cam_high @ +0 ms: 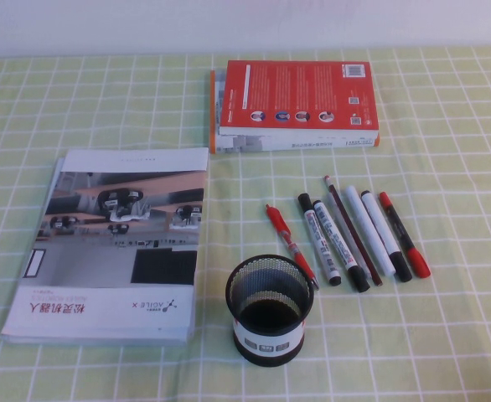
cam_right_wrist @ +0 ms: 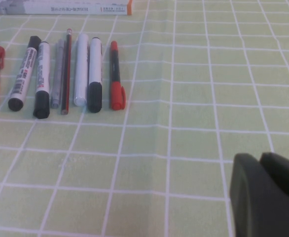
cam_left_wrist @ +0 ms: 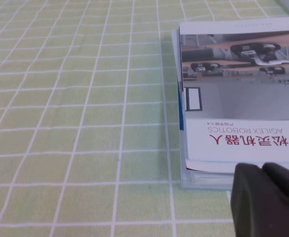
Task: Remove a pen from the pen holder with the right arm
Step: 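Take a marker out of the pen holder and lay it on the table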
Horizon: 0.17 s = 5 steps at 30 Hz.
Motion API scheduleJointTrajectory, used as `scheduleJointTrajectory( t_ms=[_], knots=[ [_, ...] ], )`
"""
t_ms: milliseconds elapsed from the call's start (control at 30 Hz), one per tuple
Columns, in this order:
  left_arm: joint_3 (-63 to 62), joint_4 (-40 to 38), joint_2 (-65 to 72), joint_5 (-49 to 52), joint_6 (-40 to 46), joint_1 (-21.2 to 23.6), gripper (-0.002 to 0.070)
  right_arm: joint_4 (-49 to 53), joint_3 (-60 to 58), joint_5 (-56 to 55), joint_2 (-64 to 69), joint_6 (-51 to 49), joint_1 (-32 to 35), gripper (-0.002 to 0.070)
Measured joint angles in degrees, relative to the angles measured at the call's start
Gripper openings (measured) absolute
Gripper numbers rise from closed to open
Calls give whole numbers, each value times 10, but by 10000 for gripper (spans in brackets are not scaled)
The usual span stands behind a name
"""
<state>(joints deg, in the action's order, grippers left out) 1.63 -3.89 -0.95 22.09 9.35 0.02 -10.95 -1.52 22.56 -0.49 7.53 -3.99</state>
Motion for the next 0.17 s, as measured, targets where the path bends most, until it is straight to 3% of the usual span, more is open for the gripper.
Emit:
scheduleJointTrajectory(
  t_ms=[167],
  knots=[
    [0,0,0,0,0,0,-5,0,0,0,0,0,0,-13]
  ],
)
